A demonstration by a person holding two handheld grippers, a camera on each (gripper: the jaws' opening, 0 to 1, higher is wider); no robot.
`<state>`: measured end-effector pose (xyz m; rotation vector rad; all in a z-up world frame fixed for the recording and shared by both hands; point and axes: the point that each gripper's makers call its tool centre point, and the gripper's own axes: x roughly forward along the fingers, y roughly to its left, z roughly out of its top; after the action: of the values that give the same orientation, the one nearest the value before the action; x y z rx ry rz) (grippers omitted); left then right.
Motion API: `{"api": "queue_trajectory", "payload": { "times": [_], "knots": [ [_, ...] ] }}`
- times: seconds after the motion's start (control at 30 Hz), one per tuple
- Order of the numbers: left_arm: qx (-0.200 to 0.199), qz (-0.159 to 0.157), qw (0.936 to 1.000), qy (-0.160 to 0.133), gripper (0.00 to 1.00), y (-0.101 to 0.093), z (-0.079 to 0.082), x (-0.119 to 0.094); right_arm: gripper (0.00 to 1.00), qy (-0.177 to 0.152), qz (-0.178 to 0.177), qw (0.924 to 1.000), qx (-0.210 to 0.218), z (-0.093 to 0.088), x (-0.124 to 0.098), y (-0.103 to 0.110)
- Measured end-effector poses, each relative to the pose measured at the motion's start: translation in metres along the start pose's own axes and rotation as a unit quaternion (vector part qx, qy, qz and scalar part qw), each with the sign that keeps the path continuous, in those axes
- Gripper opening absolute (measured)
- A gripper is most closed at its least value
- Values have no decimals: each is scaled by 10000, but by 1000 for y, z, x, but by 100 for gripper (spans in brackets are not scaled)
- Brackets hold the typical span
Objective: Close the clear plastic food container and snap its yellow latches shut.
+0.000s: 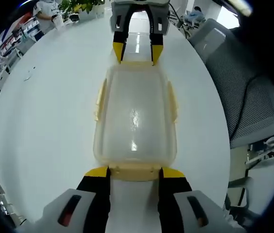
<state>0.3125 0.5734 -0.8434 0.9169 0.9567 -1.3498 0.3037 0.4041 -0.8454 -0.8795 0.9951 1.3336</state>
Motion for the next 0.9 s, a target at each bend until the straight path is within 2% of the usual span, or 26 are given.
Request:
{"api": "queue_trajectory", "payload": {
  "times": [0.4, 0.47, 0.6, 0.9],
  "knots": [
    [-68, 28, 10000, -53, 32, -3, 10, -13, 33, -33, -221, 9997, -27, -2, -9, -1],
    [-25, 33, 10000, -74, 32, -5, 11, -13, 33, -14, -149, 9999, 13, -4, -8, 2],
    [-28, 80, 10000, 42, 33, -3, 5, -3, 34, -13, -209, 9998, -48, -2, -3, -1],
    [82, 153, 9998, 134, 33, 1, -3, 3, 35, 138, -352, 9990, -233, 3, 3, -5]
  ]
}}
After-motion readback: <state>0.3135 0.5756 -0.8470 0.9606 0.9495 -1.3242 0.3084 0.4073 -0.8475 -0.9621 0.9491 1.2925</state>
